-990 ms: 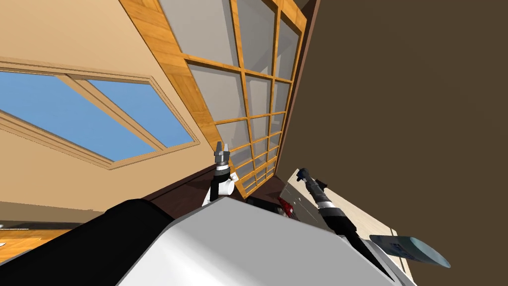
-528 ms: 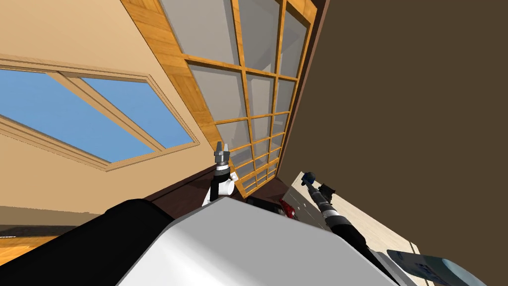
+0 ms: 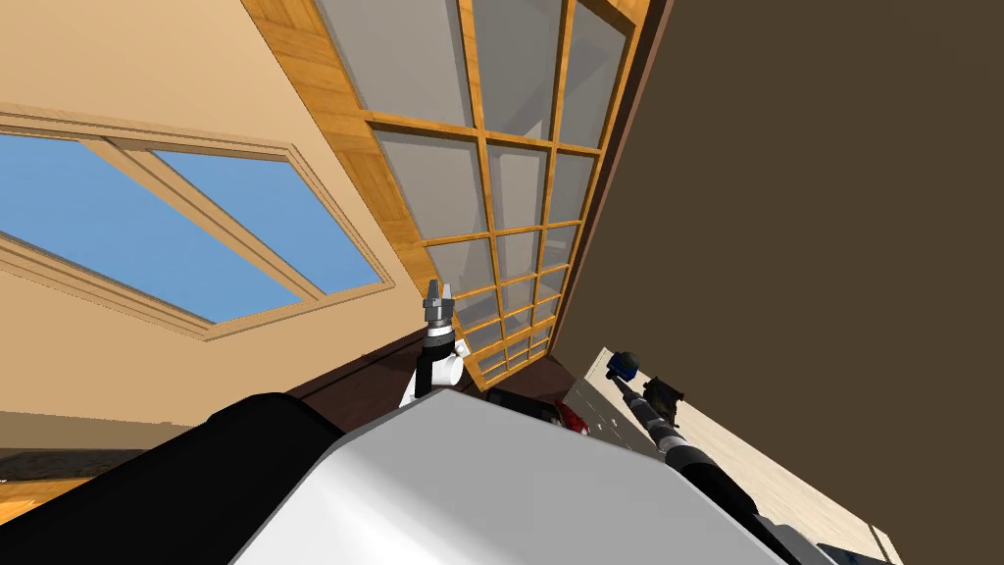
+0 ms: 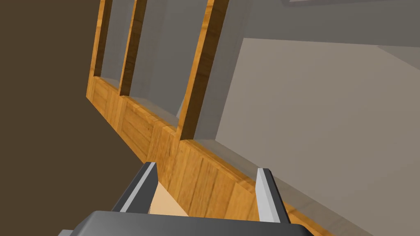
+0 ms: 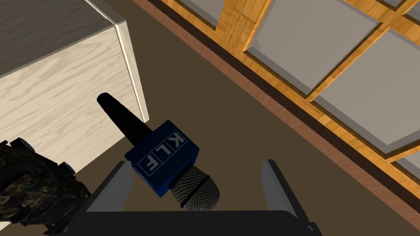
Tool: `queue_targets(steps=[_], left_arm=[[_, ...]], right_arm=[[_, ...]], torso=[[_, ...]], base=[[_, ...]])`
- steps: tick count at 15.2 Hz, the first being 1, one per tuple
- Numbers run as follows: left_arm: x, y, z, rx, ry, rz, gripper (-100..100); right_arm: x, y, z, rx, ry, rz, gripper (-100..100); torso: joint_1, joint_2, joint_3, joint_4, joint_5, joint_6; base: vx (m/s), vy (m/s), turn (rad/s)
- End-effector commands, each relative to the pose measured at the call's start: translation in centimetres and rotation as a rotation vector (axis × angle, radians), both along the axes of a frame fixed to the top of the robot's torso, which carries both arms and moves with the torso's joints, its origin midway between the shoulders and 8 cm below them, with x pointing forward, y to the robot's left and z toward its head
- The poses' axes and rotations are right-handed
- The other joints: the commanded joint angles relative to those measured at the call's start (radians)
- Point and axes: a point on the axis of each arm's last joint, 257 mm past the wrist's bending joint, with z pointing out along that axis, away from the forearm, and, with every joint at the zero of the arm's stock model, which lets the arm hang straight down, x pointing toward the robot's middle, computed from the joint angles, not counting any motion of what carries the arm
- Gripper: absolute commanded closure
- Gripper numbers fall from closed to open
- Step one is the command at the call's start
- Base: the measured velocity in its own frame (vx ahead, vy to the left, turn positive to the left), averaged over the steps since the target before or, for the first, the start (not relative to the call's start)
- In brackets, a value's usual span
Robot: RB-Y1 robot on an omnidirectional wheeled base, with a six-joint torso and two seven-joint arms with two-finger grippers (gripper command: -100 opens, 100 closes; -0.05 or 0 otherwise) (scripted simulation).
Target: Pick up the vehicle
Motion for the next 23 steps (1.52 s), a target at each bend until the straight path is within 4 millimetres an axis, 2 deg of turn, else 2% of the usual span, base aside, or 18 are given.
queue_targets(steps=[1,2,3,5,6,7,8,9,10,12,14,16,17,18,21,22,23], left_arm=[[0.0,0.0,0.0,0.000,0.000,0.000,0],[0.0,0.0,0.0,0.000,0.000,0.000,0],[0.0,0.0,0.0,0.000,0.000,0.000,0],[0.0,0.0,0.0,0.000,0.000,0.000,0],[0.0,0.0,0.0,0.000,0.000,0.000,0],[0.0,0.0,0.0,0.000,0.000,0.000,0],[0.0,0.0,0.0,0.000,0.000,0.000,0],[0.0,0.0,0.0,0.000,0.000,0.000,0],[0.0,0.0,0.0,0.000,0.000,0.000,0],[0.0,0.0,0.0,0.000,0.000,0.000,0],[0.0,0.0,0.0,0.000,0.000,0.000,0],[0.0,0.0,0.0,0.000,0.000,0.000,0],[0.0,0.0,0.0,0.000,0.000,0.000,0],[0.0,0.0,0.0,0.000,0.000,0.000,0],[0.0,0.0,0.0,0.000,0.000,0.000,0],[0.0,0.0,0.0,0.000,0.000,0.000,0],[0.0,0.0,0.0,0.000,0.000,0.000,0]], right_arm=[[-1.7,-1.6,-2.2,-0.036,0.065,-0.017,-100],[-1.7,-1.6,-2.2,-0.036,0.065,-0.017,-100],[-2.8,-3.0,-3.3,-0.070,0.115,-0.021,-100],[-3.3,-3.6,-3.9,-0.076,0.130,-0.031,-100],[-4.6,-5.3,-5.1,-0.112,0.183,-0.039,-100],[-5.0,-5.7,-5.4,-0.117,0.193,-0.046,-100],[-6.5,-7.6,-6.5,-0.153,0.247,-0.057,-100],[-6.8,-7.9,-6.7,-0.157,0.254,-0.062,-100],[-8.1,-9.6,-7.5,-0.191,0.302,-0.072,-100],[-8.5,-10.0,-7.7,-0.196,0.312,-0.079,-100],[-11.5,-13.7,-9.0,-0.265,0.408,-0.106,-100],[-11.9,-14.1,-9.2,-0.270,0.418,-0.113,-100],[-13.1,-15.7,-9.5,-0.299,0.457,-0.124,-100],[-13.5,-16.0,-9.6,-0.304,0.465,-0.130,-100],[-17.6,-20.8,-10.2,-0.388,0.582,-0.176,-100],[-17.6,-20.8,-10.2,-0.388,0.582,-0.176,-100],[-18.7,-22.0,-10.3,-0.410,0.613,-0.188,-100]], torso=[[0.000,0.000,0.000,0.000,0.000,0.000],[0.000,0.000,0.000,0.000,0.000,0.000],[0.000,0.001,0.001,0.000,0.000,0.000],[-0.001,0.002,0.001,0.000,0.000,0.000],[-0.001,0.003,0.002,0.001,0.000,0.000],[-0.001,0.003,0.002,0.001,0.000,0.000],[-0.001,0.003,0.002,0.001,0.000,0.000],[-0.002,0.002,0.001,0.000,0.000,0.000],[-0.002,0.002,0.001,0.000,-0.001,0.000],[-0.002,0.002,0.001,0.000,-0.001,0.000],[-0.002,0.003,0.002,0.001,0.000,0.000],[-0.002,0.002,0.001,0.000,-0.001,0.000],[-0.003,0.002,0.001,0.000,-0.001,0.000],[-0.003,0.002,0.001,0.000,-0.001,0.000],[-0.004,0.002,0.001,0.001,-0.001,0.000],[-0.004,0.001,0.001,0.000,-0.001,0.000],[-0.004,0.001,0.001,0.000,-0.001,0.000]], base=[[0.107,0.045,0.036],[0.075,0.031,0.011],[0.073,0.031,0.020],[0.058,0.030,0.016],[0.059,0.029,0.041],[0.072,0.021,0.036],[0.092,0.016,0.042],[0.086,0.015,0.043],[0.085,0.019,0.053],[0.065,0.018,0.027],[0.072,0.019,0.058],[0.083,0.005,0.033],[0.066,0.004,0.051],[0.056,-0.001,0.047],[0.084,-0.011,0.098],[0.096,-0.015,0.067],[0.075,0.002,0.045]])
